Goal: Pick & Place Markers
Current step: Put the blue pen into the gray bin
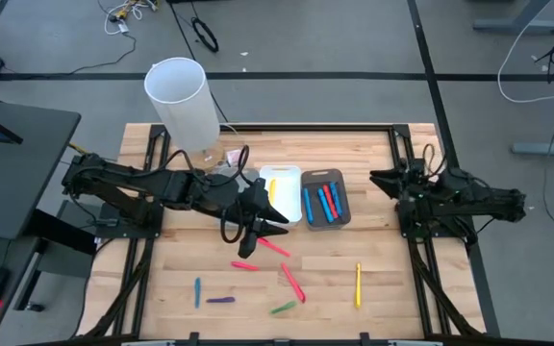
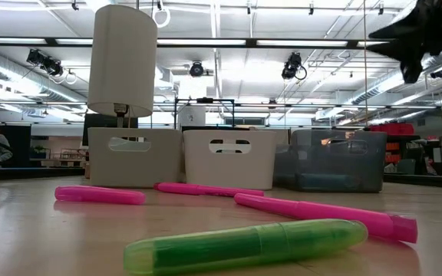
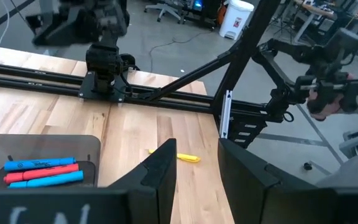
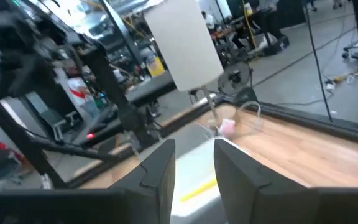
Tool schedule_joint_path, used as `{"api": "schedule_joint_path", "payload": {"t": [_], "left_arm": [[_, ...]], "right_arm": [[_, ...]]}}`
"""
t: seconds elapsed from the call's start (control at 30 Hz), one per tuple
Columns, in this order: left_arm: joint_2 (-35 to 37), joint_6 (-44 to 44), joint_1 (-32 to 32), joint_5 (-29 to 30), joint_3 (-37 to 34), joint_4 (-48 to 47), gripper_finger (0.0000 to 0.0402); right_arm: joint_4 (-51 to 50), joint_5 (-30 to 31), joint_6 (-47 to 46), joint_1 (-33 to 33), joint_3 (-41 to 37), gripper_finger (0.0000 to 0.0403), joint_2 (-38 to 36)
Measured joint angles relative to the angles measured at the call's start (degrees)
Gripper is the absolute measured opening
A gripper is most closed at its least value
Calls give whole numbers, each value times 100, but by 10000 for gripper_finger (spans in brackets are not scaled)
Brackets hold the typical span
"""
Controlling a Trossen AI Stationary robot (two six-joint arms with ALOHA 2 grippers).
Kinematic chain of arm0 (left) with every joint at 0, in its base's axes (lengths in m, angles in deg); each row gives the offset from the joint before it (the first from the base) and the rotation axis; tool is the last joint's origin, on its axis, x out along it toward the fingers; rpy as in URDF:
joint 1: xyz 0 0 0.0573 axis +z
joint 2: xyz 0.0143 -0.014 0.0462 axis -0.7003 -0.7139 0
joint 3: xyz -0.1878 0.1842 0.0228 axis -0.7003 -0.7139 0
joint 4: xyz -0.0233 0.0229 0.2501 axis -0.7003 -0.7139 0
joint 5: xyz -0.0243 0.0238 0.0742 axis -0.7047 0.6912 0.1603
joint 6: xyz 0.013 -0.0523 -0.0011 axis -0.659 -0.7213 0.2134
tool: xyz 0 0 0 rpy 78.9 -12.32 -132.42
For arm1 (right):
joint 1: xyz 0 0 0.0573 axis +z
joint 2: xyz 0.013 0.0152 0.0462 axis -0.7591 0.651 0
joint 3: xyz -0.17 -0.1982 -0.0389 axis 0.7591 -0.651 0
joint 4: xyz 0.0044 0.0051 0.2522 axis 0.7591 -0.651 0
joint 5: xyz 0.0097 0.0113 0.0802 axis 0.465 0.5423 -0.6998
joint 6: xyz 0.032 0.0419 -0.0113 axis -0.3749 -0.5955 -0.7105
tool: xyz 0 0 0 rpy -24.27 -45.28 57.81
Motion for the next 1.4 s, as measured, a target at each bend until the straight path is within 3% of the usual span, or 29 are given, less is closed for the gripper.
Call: {"api": "schedule_joint_path", "payload": {"t": [0.37, 0.63, 1.07, 1.4], "left_arm": [[0, 14, -28, 22, 0, 0, 124], [0, 112, -26, 20, 0, 127, 124], [0, 151, 203, -92, 0, 237, 124], [0, -707, 460, -469, -2, 79, 140]], "right_arm": [[1840, -75, -390, 2, -1592, 111, -2], [1893, -64, 368, -2, -1567, 111, 112], [1890, -72, 419, -2, -1567, 111, 380], [1890, -73, 419, -2, -1567, 111, 382]]}}
